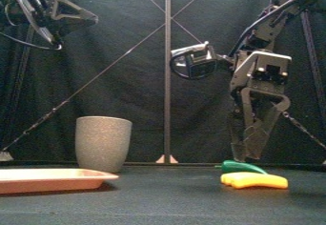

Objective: Pick the fries then place it in the grey bowl
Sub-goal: Pick the fries

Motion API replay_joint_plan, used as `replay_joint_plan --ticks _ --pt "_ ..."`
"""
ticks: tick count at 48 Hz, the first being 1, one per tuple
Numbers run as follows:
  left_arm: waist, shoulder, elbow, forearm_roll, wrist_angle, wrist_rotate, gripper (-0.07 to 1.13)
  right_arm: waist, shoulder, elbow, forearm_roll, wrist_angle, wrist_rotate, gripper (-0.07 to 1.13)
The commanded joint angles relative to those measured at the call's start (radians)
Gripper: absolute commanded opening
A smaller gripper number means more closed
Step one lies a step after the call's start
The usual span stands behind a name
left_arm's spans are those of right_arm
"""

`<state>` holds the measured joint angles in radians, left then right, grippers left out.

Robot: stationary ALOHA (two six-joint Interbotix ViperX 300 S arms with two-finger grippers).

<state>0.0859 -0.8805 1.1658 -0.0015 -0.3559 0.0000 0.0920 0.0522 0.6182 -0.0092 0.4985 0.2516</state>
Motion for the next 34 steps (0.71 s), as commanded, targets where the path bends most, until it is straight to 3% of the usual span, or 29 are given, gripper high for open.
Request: replay_joint_plan --ticks 1,34 --pt "0.008 0.002 -0.006 0.0 -0.005 0.002 0.01 0.017 -0.017 -0.012 -0.012 -0.049 0.025 1.01" --pt "0.018 0.003 0.014 0.0 -0.006 -0.003 0.01 0.071 0.049 -0.009 -0.017 -0.069 0.097 1.01"
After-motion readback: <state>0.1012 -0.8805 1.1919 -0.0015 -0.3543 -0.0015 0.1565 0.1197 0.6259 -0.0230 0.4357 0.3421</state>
